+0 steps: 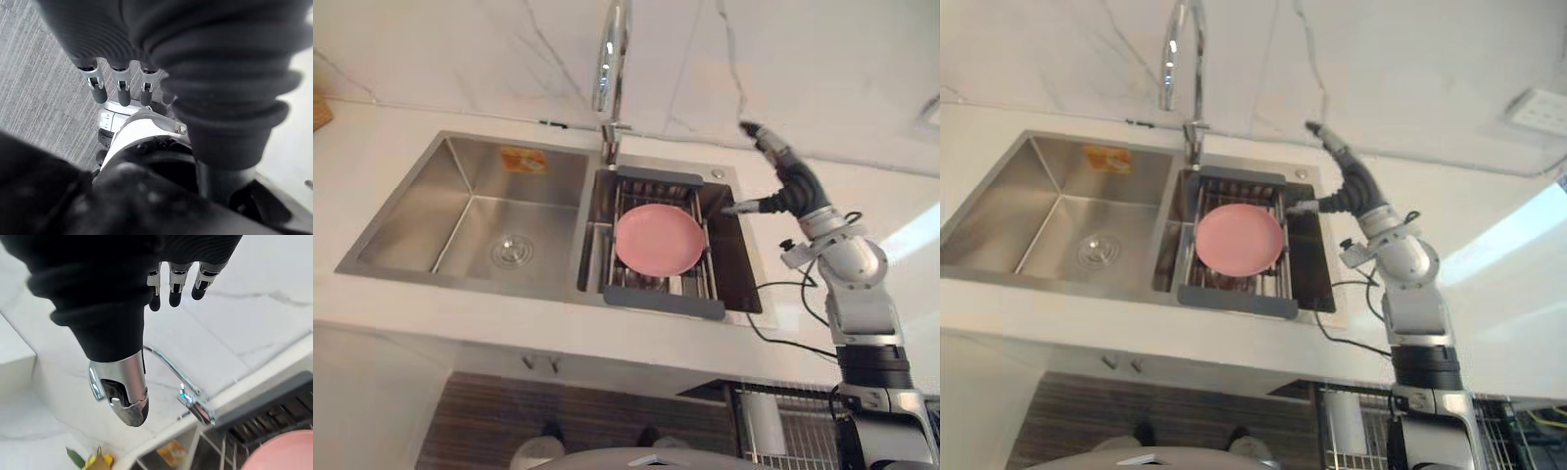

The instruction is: Walk over to the sink, pick up the cup, carry it to the dishwasher, place the cup inside the dishwasher, then close the dishwasher door

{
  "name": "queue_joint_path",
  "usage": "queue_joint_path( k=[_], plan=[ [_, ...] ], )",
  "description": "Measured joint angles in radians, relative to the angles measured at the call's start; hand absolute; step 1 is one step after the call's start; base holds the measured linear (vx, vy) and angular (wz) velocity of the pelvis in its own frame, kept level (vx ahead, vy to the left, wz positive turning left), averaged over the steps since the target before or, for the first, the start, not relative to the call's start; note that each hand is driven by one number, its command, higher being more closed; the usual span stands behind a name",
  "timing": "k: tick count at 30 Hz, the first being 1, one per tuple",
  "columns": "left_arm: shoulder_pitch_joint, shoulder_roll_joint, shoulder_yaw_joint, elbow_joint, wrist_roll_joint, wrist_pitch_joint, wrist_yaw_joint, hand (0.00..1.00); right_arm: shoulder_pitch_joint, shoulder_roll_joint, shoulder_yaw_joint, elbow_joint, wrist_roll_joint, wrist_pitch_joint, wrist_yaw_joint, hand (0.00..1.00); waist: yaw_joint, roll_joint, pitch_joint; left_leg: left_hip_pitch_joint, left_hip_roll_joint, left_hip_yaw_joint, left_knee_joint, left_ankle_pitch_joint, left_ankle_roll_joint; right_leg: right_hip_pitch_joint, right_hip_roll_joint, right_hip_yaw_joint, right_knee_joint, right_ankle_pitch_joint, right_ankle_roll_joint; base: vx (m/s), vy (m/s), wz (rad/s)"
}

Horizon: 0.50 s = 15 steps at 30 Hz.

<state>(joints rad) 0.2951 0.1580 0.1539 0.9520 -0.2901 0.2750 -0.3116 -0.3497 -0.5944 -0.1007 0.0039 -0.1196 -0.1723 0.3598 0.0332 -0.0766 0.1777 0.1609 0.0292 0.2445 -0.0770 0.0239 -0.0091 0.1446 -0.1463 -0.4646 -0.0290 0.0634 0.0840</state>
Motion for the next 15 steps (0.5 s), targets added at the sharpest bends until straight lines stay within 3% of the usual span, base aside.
queue_joint_path(
  k=[6,9,15],
  plan=[
    [0.000,0.000,-0.002,0.000,0.001,0.023,-0.001,0.00,-0.030,-0.025,0.138,0.111,-0.185,-0.065,0.076,0.00,0.005,0.002,-0.001,-0.005,-0.010,-0.018,0.000,0.010,0.005,0.012,-0.006,-0.021,-0.018,0.015,0.006,-0.04,0.022,0.07],
    [0.000,-0.001,-0.004,0.000,0.000,0.028,-0.002,0.00,-0.030,-0.025,0.171,0.139,-0.285,-0.086,0.076,0.00,0.005,0.004,-0.002,-0.011,-0.014,-0.030,-0.001,0.016,0.008,0.016,-0.008,-0.041,-0.020,0.015,0.006,-0.04,0.012,0.15],
    [0.002,-0.002,-0.010,-0.010,0.000,0.029,-0.012,0.00,-0.028,-0.022,0.199,0.180,-0.365,-0.085,0.032,0.00,0.016,0.007,-0.004,-0.026,-0.017,-0.052,-0.001,0.025,0.011,0.013,-0.010,-0.045,-0.027,0.023,0.004,-0.03,0.016,0.10]
  ],
)
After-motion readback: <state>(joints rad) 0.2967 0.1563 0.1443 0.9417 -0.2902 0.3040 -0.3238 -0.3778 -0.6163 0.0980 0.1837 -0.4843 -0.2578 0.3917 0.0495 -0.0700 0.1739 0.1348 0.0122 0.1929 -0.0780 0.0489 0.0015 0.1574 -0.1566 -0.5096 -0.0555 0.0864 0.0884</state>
